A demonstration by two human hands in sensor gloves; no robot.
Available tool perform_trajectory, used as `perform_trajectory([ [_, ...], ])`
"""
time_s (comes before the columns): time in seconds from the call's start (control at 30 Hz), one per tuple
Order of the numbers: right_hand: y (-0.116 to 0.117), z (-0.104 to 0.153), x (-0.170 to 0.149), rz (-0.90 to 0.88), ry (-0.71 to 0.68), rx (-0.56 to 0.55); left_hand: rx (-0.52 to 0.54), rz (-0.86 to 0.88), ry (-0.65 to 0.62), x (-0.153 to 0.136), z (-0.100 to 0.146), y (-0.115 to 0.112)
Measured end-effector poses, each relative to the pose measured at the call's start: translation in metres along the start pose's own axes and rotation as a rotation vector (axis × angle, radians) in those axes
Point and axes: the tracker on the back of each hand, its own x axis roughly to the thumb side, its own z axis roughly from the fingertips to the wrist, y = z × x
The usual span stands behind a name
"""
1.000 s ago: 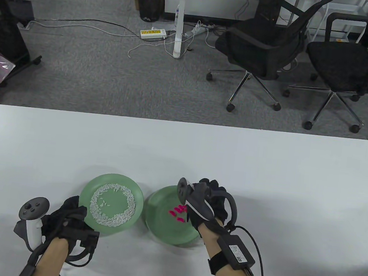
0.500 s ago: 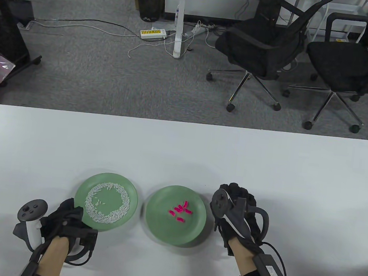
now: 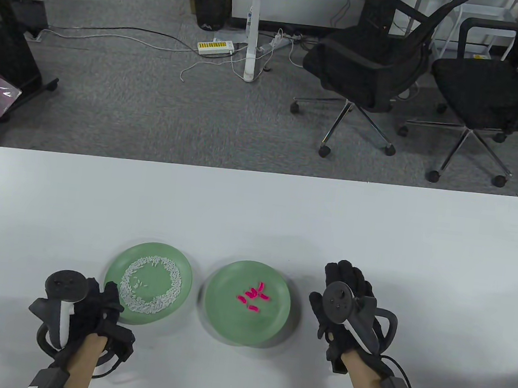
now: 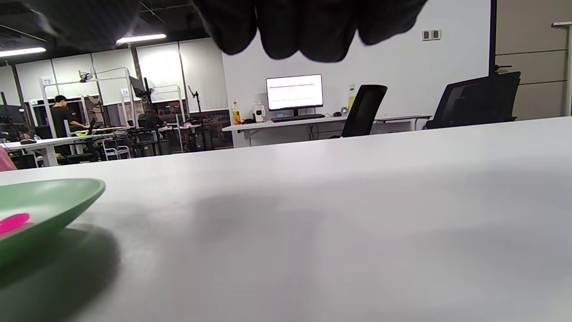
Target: Pick gummy candy with hand pinch into plate
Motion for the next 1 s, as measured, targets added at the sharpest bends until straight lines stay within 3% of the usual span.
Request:
perform_trajectory([
  [0.17,0.004,0.003,-0.001,0.049,-0.023,-0.002,0.15,-0.167,-0.347,0.046,0.039,0.01],
  [0.27,0.006,0.004,-0.001,0.061,-0.033,0.005,0.145,-0.163,-0.587,0.086,0.094,0.025],
  [0.3,0.007,0.004,-0.001,0.063,-0.033,0.006,0.148,-0.183,-0.629,0.091,0.097,0.023],
  [0.33,0.008,0.003,0.0,0.063,-0.033,0.003,0.155,-0.224,-0.672,0.107,0.124,0.035],
  [0.47,0.01,0.005,0.004,0.066,-0.05,0.013,0.185,-0.322,-0.748,0.125,0.146,0.035],
  [1.0,0.01,0.011,0.01,0.148,-0.074,-0.016,0.161,-0.311,-0.707,0.118,0.119,0.009],
])
